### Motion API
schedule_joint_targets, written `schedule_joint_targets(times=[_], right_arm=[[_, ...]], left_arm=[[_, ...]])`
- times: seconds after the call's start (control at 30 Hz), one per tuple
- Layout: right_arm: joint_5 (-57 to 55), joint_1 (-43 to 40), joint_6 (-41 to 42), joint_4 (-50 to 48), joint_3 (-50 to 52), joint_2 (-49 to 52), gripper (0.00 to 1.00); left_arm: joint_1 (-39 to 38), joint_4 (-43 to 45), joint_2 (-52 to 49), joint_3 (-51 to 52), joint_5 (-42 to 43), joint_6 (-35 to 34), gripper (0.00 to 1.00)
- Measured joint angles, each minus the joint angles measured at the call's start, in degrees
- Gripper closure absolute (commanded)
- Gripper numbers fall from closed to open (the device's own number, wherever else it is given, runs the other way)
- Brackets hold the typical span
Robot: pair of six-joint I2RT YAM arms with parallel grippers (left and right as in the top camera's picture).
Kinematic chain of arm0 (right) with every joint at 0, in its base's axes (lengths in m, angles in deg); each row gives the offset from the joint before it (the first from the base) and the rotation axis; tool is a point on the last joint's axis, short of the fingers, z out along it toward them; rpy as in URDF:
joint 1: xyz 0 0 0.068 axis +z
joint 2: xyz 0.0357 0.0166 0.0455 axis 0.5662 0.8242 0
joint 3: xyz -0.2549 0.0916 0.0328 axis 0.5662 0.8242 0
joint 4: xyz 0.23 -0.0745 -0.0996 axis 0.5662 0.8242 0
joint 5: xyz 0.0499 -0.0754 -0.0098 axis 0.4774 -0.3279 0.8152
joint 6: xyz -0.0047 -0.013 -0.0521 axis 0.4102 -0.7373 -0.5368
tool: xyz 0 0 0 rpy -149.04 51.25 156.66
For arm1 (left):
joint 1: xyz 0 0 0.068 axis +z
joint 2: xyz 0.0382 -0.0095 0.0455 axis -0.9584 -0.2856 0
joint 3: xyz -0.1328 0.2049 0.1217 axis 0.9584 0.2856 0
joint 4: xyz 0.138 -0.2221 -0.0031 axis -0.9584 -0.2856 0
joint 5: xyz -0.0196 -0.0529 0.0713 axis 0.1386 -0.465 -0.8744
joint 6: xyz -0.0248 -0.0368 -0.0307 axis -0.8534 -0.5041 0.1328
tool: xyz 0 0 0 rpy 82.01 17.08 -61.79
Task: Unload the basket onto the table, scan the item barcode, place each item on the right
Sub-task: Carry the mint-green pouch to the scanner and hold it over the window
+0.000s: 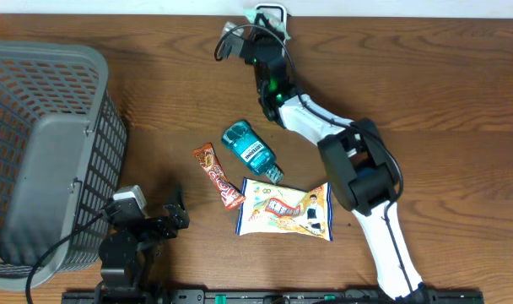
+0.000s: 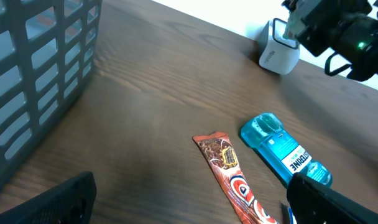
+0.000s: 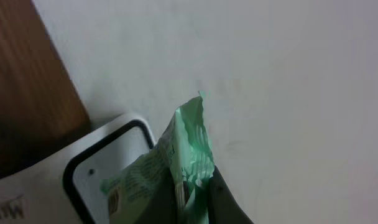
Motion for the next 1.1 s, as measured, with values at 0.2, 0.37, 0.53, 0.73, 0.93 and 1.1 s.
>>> schedule_joint_targets(times=[0.2, 0.37, 0.53, 0.73, 0.93, 1.1], right_arm=[[-0.5, 0.0, -1.1, 1.0, -1.9, 0.0, 0.99], [-0.5, 0.0, -2.0, 4.4, -2.2, 0.0, 0.99], [-0.4, -0.4, -2.6, 6.3, -2.3, 0.0, 0.99], [-0.2, -0.4, -3.3, 12.1, -3.2, -0.2, 0.99], [1.5, -0.2, -3.2, 16.4, -3.5, -0.4, 0.99], [5.2, -0.2, -3.2, 21.0, -3.5, -0.4, 0.99]], left_arm=[[0.0, 0.0, 0.0, 0.0, 0.0, 0.0, 0.02], [0.0, 0.0, 0.0, 0.0, 0.0, 0.0, 0.02], [0.0, 0.0, 0.0, 0.0, 0.0, 0.0, 0.02], [0.0, 0.0, 0.0, 0.0, 0.0, 0.0, 0.02], [0.0, 0.0, 0.0, 0.0, 0.0, 0.0, 0.02], [0.0, 0.0, 0.0, 0.0, 0.0, 0.0, 0.02]])
